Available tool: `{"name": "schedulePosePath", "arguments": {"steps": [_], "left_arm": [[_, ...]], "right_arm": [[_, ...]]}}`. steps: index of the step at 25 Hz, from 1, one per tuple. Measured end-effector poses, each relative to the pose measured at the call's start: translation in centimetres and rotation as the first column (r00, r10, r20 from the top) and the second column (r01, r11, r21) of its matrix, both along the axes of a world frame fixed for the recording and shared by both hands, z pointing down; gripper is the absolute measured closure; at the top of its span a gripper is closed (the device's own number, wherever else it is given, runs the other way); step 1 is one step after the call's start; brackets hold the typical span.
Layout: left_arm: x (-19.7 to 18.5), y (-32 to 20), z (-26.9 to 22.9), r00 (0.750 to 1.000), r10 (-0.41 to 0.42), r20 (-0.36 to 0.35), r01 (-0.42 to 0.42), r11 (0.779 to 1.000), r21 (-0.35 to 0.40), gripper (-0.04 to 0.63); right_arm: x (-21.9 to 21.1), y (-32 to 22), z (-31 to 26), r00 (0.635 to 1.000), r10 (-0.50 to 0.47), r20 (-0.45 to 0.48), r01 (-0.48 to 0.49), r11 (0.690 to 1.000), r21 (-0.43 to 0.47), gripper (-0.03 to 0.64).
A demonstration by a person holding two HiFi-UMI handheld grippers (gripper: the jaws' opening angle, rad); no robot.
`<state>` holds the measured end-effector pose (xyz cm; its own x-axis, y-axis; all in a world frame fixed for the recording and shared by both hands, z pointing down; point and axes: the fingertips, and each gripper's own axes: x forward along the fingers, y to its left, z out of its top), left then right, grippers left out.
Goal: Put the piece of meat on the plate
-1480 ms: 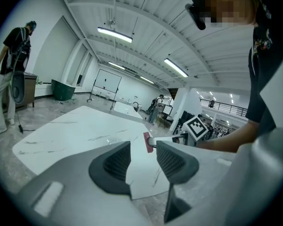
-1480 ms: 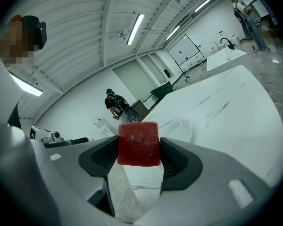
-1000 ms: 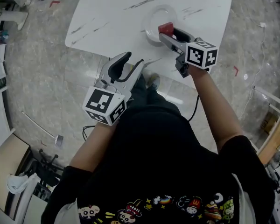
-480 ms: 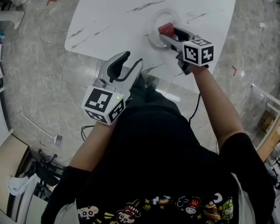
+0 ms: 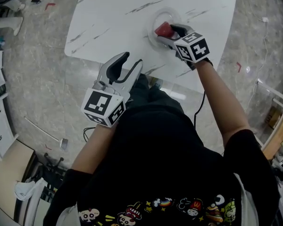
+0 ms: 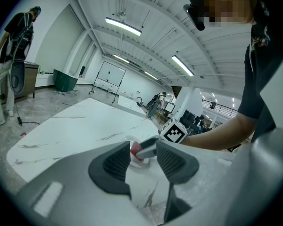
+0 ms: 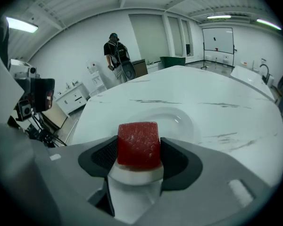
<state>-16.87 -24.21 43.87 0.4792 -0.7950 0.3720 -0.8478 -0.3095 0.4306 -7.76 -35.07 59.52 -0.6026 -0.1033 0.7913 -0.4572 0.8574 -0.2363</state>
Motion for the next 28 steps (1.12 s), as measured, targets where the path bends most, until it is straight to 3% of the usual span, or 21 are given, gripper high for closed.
{"name": "schedulePosePath", "arguments": {"steps": [4,14,20,28], "left_arm": [[0.6,-0.3,-0.3,1.0,0.02,0.006,-0.02,1.0,0.005,0.309],[1.2,-0.7,0.3,0.998,0.057,0.014,-0.057,0.998,-0.011,0.31],[1.4,-0.9,0.2,0.998,0.068,0.015,-0.068,0.998,-0.011,0.308],[1.3,-1.2,0.1,0.996,0.081,0.026,-0.081,0.997,-0.012,0.309]], "right_arm": [[-0.2,0.0,0.3,0.994,-0.092,-0.066,0.093,0.995,0.02,0.313],[-0.7,-0.6,1.2,0.961,-0.239,-0.138,0.235,0.971,-0.04,0.311],[-0.6,-0.6,1.1,0.965,-0.228,-0.132,0.227,0.974,-0.023,0.307],[-0.4,-0.9,0.2,0.987,-0.151,-0.059,0.151,0.989,-0.005,0.302]]}}
